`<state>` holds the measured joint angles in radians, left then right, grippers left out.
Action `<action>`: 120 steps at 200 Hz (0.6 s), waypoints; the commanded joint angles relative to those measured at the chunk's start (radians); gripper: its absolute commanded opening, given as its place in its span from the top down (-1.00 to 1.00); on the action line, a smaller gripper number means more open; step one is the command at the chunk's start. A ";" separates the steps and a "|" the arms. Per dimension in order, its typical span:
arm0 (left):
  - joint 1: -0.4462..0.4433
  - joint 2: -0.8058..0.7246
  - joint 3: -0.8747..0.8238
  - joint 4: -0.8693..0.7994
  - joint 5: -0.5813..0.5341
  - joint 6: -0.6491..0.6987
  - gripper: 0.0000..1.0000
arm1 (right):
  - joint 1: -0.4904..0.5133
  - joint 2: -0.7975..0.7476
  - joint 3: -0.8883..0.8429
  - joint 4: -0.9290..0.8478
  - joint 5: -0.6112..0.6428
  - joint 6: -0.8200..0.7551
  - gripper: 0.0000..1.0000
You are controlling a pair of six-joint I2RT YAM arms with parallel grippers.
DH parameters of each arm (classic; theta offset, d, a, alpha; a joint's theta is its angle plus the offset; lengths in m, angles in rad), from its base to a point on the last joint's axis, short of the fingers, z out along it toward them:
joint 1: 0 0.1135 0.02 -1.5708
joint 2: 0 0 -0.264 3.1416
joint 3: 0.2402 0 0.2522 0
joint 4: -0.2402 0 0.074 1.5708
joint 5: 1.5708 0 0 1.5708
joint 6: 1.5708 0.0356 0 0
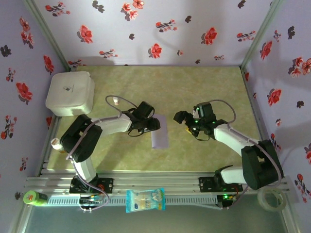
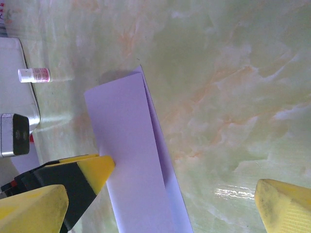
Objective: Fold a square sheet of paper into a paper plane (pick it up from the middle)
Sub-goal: First fold the square sheet of paper in half at the center of the table.
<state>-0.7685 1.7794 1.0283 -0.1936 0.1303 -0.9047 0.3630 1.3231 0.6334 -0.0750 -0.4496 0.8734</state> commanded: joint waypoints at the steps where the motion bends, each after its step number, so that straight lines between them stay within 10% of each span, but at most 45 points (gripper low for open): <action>1: -0.005 0.027 0.023 -0.040 -0.022 0.020 -0.04 | 0.009 0.009 0.029 0.011 -0.008 0.010 -0.99; 120: -0.007 0.062 0.017 -0.039 -0.095 -0.068 -0.06 | 0.024 0.039 0.039 0.010 -0.022 -0.003 -0.95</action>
<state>-0.7738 1.8072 1.0351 -0.2043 0.1028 -0.9379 0.3744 1.3510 0.6350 -0.0738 -0.4503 0.8738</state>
